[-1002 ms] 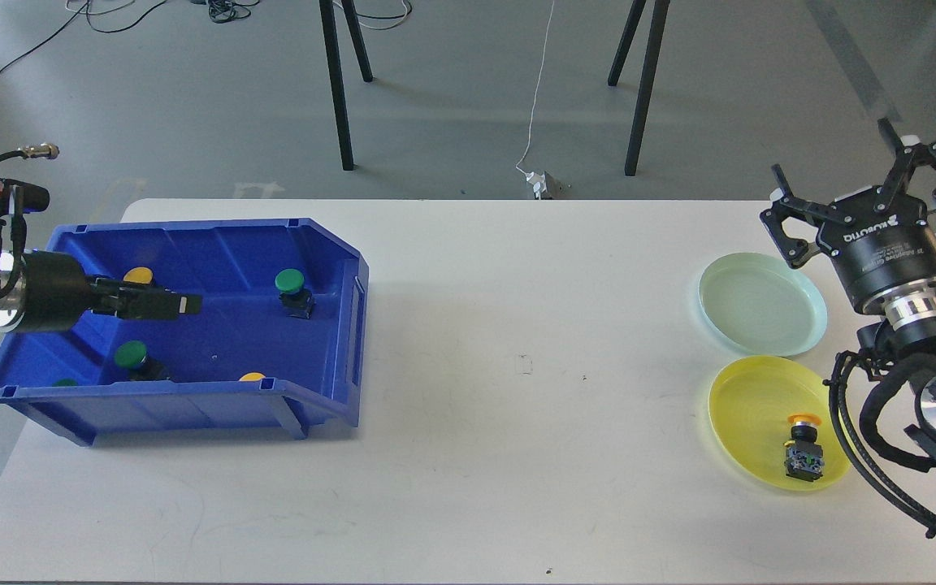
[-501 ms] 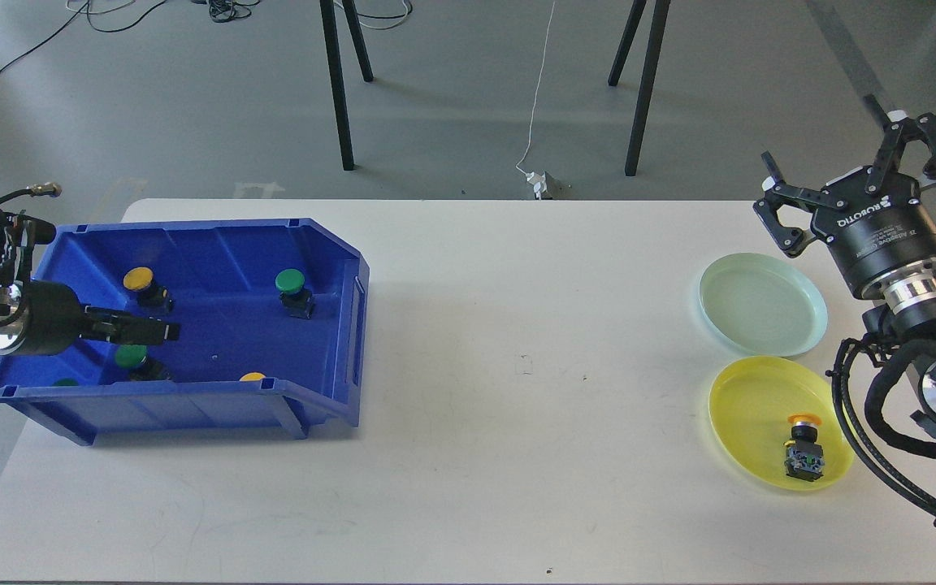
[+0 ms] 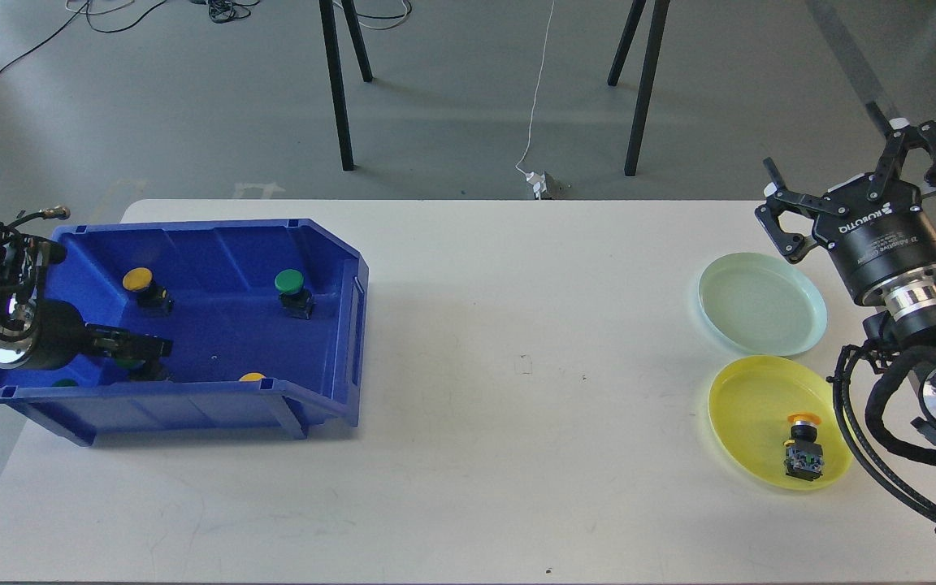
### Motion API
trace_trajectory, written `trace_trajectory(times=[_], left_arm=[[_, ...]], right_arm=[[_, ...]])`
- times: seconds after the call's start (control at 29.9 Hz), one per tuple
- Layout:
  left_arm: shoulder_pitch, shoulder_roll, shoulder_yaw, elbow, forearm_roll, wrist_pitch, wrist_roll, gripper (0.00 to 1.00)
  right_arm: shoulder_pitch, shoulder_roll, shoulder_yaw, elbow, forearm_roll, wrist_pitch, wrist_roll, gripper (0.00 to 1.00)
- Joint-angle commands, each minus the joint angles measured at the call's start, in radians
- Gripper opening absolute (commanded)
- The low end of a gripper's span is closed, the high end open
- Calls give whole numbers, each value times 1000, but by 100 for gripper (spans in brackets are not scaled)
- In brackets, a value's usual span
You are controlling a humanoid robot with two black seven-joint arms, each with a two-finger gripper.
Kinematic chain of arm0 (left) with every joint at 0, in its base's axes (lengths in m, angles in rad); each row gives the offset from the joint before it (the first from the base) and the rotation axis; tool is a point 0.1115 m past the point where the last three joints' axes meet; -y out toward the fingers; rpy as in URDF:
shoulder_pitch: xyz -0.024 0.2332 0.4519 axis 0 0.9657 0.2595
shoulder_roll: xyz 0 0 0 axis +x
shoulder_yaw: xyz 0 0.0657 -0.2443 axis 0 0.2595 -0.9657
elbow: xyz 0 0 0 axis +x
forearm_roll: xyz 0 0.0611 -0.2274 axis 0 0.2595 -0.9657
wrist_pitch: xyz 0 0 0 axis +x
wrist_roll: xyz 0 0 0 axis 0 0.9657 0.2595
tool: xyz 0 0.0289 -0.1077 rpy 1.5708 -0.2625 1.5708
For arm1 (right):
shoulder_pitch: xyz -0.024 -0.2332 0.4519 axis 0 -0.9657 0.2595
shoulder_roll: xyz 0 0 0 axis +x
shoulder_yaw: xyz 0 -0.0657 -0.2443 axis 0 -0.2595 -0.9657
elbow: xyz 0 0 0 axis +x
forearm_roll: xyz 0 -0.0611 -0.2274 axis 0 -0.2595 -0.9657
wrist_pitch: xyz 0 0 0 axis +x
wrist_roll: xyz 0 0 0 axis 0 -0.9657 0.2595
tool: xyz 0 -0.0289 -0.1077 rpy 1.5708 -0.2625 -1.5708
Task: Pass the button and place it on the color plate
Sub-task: 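Reach the left gripper into the bin and grasp another button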
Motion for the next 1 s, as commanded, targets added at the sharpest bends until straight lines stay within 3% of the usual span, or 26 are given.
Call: trace_trajectory(times=[0.0, 0.27, 0.53, 0.73, 0.87, 0.97], left_arm=[[6, -6, 0, 3, 1, 0, 0, 91], [8, -8, 9, 6, 1, 0, 0, 88], [9, -21, 39, 43, 1, 2, 0, 69], [8, -21, 37, 43, 1, 3, 0, 65], [9, -23, 37, 43, 3, 3, 0, 56], [9, -23, 37, 43, 3, 3, 0, 38]], right_arm=[[-4, 0, 2, 0, 0, 0, 1, 99], [-11, 0, 2, 2, 0, 2, 3, 99], [-24, 0, 3, 2, 0, 14, 3, 99], [-25, 0, 5, 0, 0, 14, 3, 99], [-31, 0, 5, 0, 0, 14, 3, 99], [-33, 0, 5, 0, 0, 14, 3, 99]])
